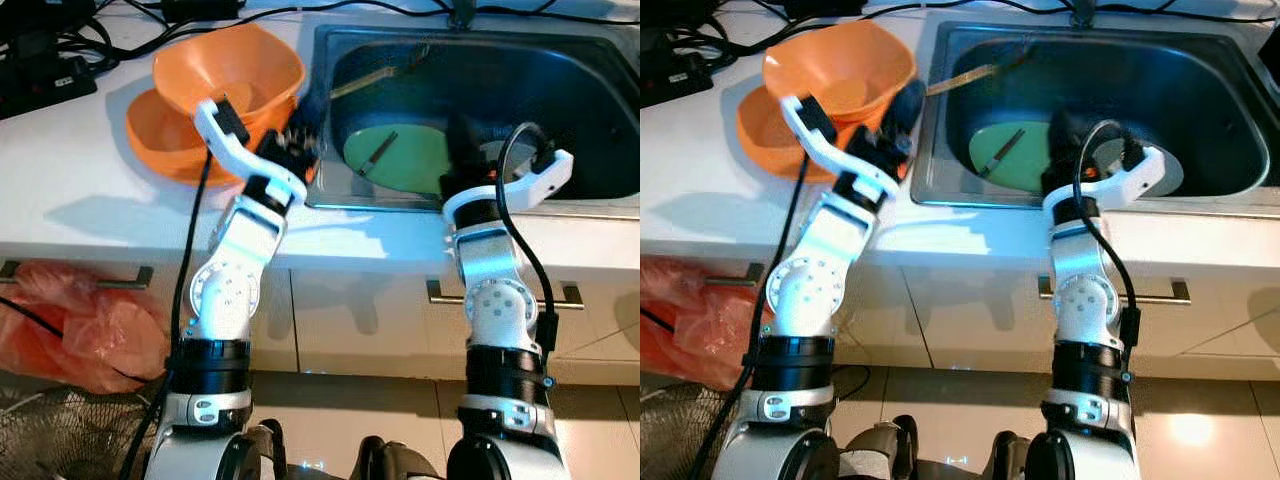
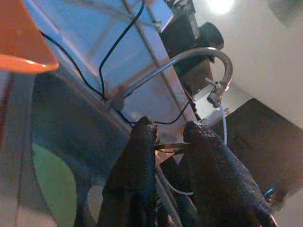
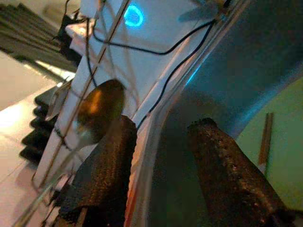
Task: Kitchen organization
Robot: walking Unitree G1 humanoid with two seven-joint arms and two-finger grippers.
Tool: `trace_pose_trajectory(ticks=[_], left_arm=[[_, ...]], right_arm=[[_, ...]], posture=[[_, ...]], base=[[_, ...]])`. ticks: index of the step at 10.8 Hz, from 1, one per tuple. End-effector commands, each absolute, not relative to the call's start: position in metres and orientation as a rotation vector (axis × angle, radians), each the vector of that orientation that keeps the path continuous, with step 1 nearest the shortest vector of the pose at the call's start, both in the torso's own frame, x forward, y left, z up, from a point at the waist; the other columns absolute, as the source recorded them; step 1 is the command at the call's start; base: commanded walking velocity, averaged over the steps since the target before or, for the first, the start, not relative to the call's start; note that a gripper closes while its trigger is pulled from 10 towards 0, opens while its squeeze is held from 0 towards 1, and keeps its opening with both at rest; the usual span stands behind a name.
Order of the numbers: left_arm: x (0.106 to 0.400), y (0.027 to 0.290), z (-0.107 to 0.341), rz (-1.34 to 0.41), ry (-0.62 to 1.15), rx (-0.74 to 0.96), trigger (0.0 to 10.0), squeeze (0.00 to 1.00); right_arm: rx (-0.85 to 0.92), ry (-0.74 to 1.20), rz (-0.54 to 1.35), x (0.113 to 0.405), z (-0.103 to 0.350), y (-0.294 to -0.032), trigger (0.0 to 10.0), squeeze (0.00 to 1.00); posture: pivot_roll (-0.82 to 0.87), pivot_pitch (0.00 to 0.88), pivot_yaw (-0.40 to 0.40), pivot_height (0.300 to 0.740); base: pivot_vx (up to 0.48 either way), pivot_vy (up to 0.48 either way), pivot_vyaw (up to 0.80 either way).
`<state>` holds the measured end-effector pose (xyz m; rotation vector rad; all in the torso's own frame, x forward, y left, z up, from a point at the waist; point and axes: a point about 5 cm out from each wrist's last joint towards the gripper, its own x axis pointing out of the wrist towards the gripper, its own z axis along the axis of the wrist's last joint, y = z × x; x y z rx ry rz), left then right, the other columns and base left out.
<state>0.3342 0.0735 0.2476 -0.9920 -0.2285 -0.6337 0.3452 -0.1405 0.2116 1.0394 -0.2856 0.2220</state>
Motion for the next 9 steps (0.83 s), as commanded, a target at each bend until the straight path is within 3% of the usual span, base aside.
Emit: trace_pose_trajectory(ticks=[1,9], left_arm=[[0.327,0.049,0.241,-0.678,-0.187,-1.098,10.0,0.0],[0.324,0.032,0.234,-0.738,-0.133,-1.06,10.0,0.0]], right_arm=[[1.059,-0.255,0.25,0.342,0.207,-0.134,10.0,0.0],[1.189,-0.272,0.476,0.33,0.229,-0.114,10.0,0.0]], posture=[[0.09,0.195,0.004,0.74],[0.07,0.167,0.02,0.74]], base=[[0.0,0.0,0.0],[0.0,0.0,0.0]])
